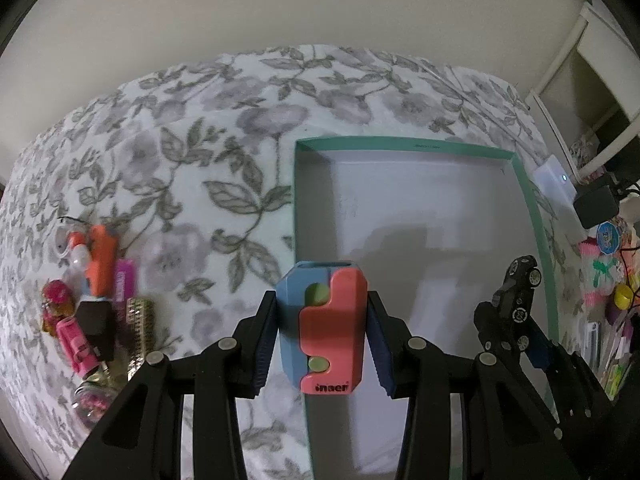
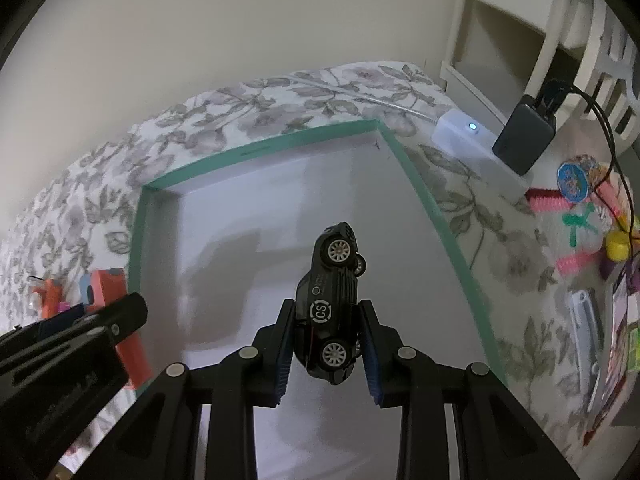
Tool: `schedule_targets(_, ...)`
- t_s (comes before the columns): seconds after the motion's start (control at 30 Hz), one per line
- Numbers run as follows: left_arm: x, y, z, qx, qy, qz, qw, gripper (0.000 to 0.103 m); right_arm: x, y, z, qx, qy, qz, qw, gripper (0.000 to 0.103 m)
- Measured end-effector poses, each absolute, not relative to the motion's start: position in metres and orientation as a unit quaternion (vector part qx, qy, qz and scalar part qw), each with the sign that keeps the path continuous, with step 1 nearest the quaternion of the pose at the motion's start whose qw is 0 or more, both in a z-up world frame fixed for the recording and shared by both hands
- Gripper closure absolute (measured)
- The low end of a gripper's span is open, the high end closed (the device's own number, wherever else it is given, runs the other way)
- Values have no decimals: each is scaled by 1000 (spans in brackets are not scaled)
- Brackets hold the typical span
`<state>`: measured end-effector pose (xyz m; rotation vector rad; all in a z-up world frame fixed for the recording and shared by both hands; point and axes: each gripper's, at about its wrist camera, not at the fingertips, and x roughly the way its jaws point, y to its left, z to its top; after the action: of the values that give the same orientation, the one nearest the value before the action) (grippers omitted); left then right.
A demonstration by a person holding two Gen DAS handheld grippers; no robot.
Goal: Organize rigid objects
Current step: 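Carry the fidget toy and black car over the teal-rimmed tray with both tools, then open left tool to drop fidget toy while right tool releases car in tray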
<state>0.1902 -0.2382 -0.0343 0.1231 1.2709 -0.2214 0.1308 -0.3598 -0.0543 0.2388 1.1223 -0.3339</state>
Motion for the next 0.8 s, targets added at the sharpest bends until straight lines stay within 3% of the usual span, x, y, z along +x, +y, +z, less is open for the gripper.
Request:
schedule_targets(0.47,202,-252,-36,43,579,-124,805,58,140,-375,-65,115,538,-166,819,71)
schedule_targets(0.7,198,-247,-19,37,560,-126,818,36,140,-372,-50,110,531,-162,825,69)
schedule_targets(0.8,196,-244,-11,36,553,-128,822,35,141,-372,-42,107,525,-160,829,64)
